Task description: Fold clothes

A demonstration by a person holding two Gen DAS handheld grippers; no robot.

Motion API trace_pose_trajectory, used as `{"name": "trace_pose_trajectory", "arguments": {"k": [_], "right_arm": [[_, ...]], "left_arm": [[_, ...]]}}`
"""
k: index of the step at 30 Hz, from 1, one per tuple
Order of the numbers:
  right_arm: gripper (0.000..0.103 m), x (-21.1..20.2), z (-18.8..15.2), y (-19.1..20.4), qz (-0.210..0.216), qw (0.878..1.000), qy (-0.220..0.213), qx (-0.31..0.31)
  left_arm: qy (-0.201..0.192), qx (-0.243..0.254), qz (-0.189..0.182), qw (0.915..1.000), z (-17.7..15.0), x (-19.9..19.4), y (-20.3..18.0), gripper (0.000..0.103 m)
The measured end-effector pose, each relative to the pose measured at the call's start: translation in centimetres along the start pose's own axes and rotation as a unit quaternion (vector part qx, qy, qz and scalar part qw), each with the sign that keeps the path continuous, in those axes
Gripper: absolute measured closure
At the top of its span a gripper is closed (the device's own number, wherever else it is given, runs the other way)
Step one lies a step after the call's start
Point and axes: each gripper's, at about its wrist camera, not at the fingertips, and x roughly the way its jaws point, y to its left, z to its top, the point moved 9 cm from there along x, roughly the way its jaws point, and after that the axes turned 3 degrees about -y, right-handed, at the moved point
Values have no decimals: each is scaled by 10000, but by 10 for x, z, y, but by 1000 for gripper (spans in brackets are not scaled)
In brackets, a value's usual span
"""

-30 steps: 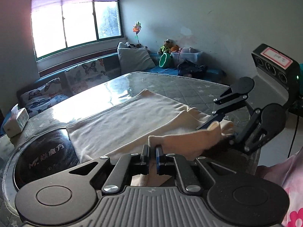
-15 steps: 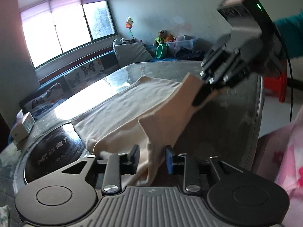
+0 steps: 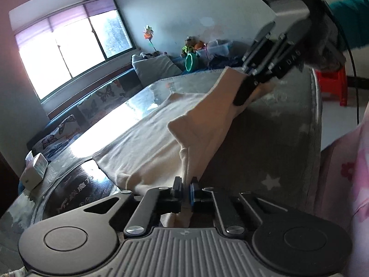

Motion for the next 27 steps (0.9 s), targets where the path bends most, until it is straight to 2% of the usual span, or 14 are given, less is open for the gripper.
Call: {"name": "trace_pose_trajectory", "arguments": {"k": [7, 16, 21, 27], "right_arm": [[94, -37, 5, 12, 60, 9998, -178, -4], [95, -87, -2, 41, 408, 9991, 92, 120], [95, -84, 14, 28, 330, 9994, 14, 115], [95, -58, 44, -8, 221, 9997, -5, 101]], "left_arm": [[-172, -212, -285, 9992, 20, -31, -12, 97], [-166, -452, -685, 9965, 43, -79, -35, 97], [-232, -610, -580, 9962, 56, -65, -13, 97], [-237, -708, -444, 9962, 68, -22, 26, 97]]}}
